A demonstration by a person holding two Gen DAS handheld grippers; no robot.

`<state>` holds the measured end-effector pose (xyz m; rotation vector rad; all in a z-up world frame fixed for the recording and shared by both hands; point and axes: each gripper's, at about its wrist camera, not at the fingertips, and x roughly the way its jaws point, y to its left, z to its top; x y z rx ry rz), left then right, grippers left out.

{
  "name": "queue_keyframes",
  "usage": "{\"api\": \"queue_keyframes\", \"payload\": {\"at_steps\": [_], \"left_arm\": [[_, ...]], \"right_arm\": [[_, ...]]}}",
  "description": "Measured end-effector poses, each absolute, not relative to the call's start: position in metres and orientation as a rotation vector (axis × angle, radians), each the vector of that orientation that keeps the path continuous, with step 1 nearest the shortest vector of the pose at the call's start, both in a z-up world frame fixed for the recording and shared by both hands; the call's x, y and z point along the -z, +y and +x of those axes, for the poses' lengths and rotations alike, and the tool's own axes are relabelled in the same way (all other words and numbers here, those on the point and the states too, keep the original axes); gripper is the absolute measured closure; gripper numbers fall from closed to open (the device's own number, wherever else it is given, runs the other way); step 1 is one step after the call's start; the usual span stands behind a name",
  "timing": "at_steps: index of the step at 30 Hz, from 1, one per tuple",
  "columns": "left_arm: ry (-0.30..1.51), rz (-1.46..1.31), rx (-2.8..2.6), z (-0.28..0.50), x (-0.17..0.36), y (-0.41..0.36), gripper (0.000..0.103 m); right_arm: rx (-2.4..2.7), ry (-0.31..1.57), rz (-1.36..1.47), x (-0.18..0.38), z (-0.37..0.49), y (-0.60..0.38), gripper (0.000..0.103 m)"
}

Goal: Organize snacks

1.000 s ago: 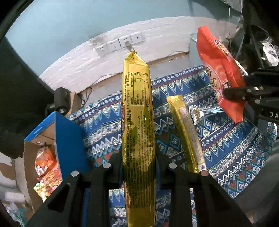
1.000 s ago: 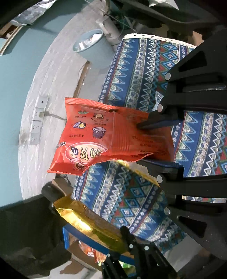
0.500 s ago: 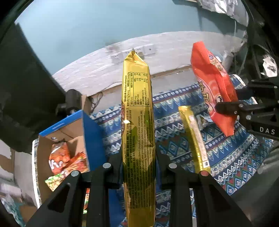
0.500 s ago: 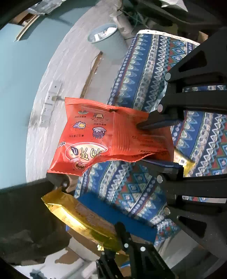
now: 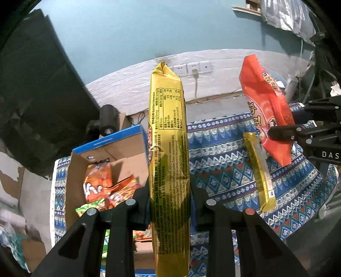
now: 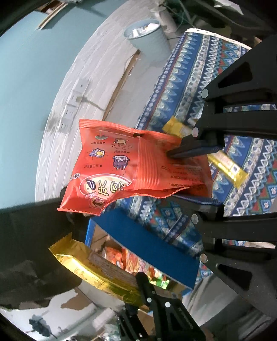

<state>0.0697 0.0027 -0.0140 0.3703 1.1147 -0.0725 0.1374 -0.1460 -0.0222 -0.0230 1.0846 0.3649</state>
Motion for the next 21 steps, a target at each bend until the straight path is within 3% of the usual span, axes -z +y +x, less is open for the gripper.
{"api": "queue_keyframes", "payload": {"at_steps": [21], "left_arm": [[1.11, 0.273, -0.106, 0.067, 0.011, 0.114, 0.075]], "right_arm": [[-0.527, 1.068, -0.105, 0.004, 0.172, -0.017, 0.072]]}}
